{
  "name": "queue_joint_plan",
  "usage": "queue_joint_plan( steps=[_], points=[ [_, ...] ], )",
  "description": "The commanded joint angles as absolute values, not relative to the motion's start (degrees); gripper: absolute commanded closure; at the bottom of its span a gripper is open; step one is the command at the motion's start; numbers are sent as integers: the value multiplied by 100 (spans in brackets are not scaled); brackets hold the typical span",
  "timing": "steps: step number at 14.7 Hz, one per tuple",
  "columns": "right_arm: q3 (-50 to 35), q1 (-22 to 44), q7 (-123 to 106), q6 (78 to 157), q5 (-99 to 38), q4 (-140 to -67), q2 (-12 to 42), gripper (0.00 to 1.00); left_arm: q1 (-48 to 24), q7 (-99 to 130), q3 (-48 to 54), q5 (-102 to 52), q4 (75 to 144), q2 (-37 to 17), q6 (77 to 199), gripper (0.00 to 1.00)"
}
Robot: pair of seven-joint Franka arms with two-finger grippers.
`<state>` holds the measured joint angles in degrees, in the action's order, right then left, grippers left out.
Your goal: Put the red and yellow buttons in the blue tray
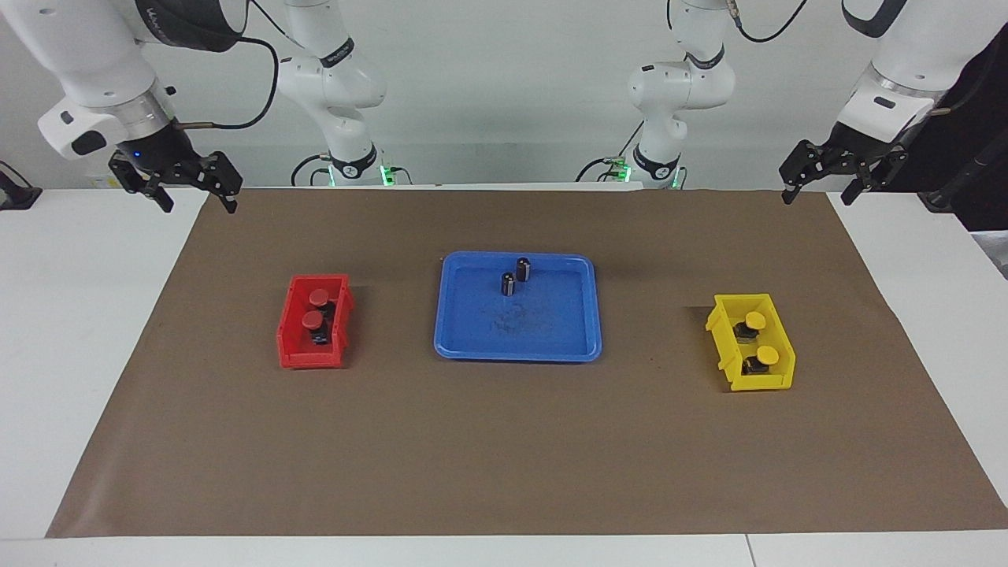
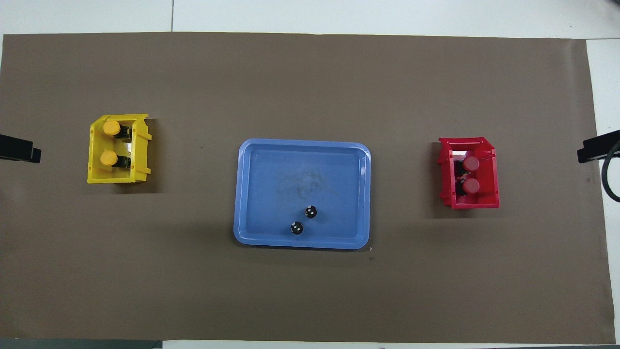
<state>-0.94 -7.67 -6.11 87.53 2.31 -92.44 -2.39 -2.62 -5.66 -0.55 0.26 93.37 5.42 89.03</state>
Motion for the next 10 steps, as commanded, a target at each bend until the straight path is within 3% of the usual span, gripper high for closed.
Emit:
queue_joint_plan(
  steps=[1,10],
  points=[
    [-105,-765,-545,8789,237,-9184,-193,0,-237,-554,-88,-18,9510,703,8912,0],
    [-114,-765,-527,8807,132,-9176,-185,0,-237,-554,-88,-18,9510,703,8912,0]
  ],
)
